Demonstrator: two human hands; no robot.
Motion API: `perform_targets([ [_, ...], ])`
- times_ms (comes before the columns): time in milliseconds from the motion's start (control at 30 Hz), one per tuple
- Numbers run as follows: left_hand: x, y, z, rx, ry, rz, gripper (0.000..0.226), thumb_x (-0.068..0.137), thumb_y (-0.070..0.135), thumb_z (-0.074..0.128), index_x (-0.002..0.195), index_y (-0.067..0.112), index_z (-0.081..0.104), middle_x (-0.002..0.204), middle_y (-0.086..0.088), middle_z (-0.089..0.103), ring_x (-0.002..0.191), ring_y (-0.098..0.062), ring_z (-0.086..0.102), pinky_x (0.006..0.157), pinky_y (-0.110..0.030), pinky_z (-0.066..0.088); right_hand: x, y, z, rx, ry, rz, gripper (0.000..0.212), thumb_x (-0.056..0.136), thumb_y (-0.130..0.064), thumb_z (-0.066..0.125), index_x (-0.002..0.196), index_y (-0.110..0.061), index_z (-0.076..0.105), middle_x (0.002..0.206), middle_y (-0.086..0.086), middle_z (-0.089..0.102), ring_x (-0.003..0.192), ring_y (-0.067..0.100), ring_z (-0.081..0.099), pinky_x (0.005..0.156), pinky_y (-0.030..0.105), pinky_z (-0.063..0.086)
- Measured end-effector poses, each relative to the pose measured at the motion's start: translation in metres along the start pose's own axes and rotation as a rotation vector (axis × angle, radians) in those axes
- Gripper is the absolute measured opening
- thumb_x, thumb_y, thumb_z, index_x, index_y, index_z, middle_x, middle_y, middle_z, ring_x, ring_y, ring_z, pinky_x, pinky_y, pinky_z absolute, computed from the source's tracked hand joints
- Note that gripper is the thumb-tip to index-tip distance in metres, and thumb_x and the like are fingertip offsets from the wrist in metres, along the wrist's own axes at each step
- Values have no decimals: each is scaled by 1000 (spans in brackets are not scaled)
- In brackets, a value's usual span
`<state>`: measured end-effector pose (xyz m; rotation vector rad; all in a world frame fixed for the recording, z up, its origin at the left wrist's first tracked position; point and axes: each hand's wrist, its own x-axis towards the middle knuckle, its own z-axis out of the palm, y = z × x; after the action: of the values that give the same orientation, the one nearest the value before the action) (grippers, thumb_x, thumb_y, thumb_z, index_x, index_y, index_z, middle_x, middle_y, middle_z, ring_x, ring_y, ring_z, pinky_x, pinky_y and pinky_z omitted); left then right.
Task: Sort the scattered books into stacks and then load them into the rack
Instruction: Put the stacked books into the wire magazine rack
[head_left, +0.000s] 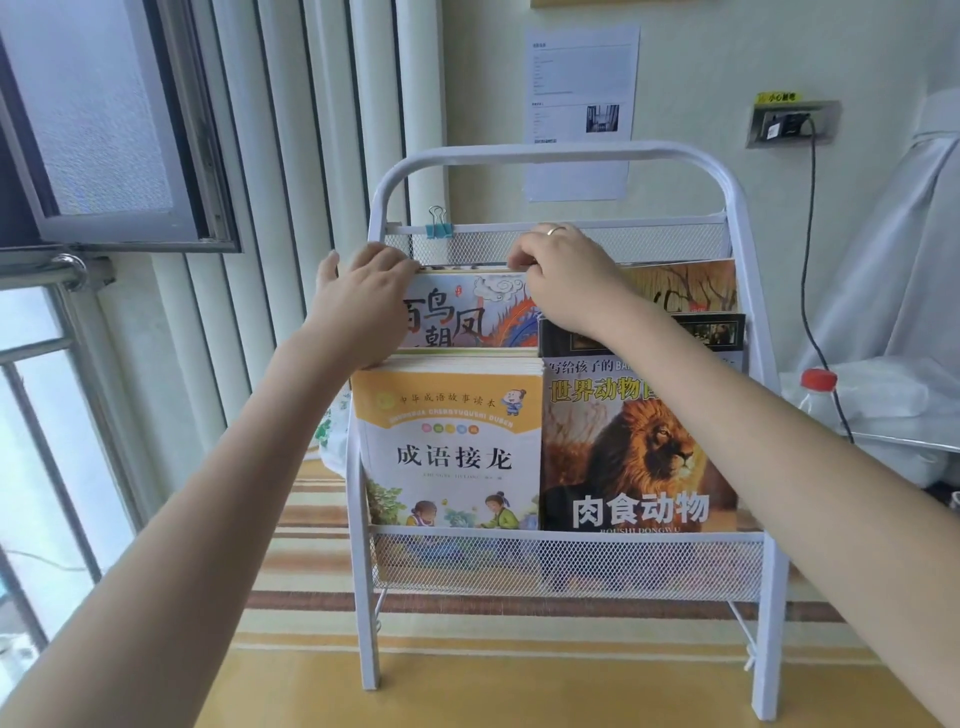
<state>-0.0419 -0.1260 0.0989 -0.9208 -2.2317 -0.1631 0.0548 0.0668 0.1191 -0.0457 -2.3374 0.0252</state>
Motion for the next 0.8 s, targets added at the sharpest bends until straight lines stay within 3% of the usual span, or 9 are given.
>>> perform_targets([
  [133, 6, 4, -4, -25, 2, -35, 42, 90, 8, 40, 131, 11, 49, 136, -7, 49, 134, -25, 31, 111, -52, 23, 3, -1, -3, -97, -10, 12, 31, 89, -5, 36, 107, -12, 60, 115, 7, 58, 107, 24, 50, 86, 33, 37],
  [333, 19, 4, -8, -125, 0, -65, 40, 88, 2, 35, 120, 10, 57, 127, -9, 56, 127, -27, 41, 114, -56, 17, 9, -2, -7, -183, -21, 55, 31, 87, -5, 38, 104, -11, 63, 110, 15, 61, 101, 33, 54, 82, 34, 41],
  [500, 15, 1, -5, -63, 23, 10, 41, 89, 1, 36, 122, 10, 58, 123, -8, 59, 122, -28, 48, 115, -51, 16, 2, -3, -11, -122, -12, 71, 33, 89, -10, 37, 104, -12, 66, 106, 9, 66, 95, 27, 57, 76, 31, 38],
  [567, 17, 3, -7, -65, 41, 11, 38, 89, 0, 36, 118, 8, 60, 119, -10, 61, 117, -29, 51, 112, -48, 22, -1, -3, -11, -93, -32, 79, 32, 91, -12, 37, 103, -12, 67, 105, 7, 67, 92, 26, 58, 73, 29, 39],
  [667, 22, 8, -12, -15, 30, -1, 34, 91, 1, 35, 112, 5, 62, 111, -13, 64, 106, -30, 55, 100, -41, 34, -3, -5, -21, -76, -36, 119, 34, 96, -24, 35, 95, -11, 67, 92, 5, 68, 86, 26, 57, 86, 35, 41],
  [733, 22, 10, -16, -22, -42, -46, 36, 92, 3, 32, 112, 6, 62, 108, -10, 66, 107, -30, 56, 109, -47, 28, -14, -12, -27, -35, 55, 128, 39, 99, -36, 33, 95, -15, 65, 80, -3, 63, 81, 21, 53, 95, 36, 33],
  [800, 15, 19, -17, -62, -75, -84, 35, 94, 6, 32, 114, 7, 61, 108, -10, 67, 112, -31, 55, 115, -54, 15, -36, -21, -22, -18, 126, 94, 34, 96, -45, 35, 99, -24, 62, 79, -11, 57, 82, 15, 50, 93, 35, 30],
])
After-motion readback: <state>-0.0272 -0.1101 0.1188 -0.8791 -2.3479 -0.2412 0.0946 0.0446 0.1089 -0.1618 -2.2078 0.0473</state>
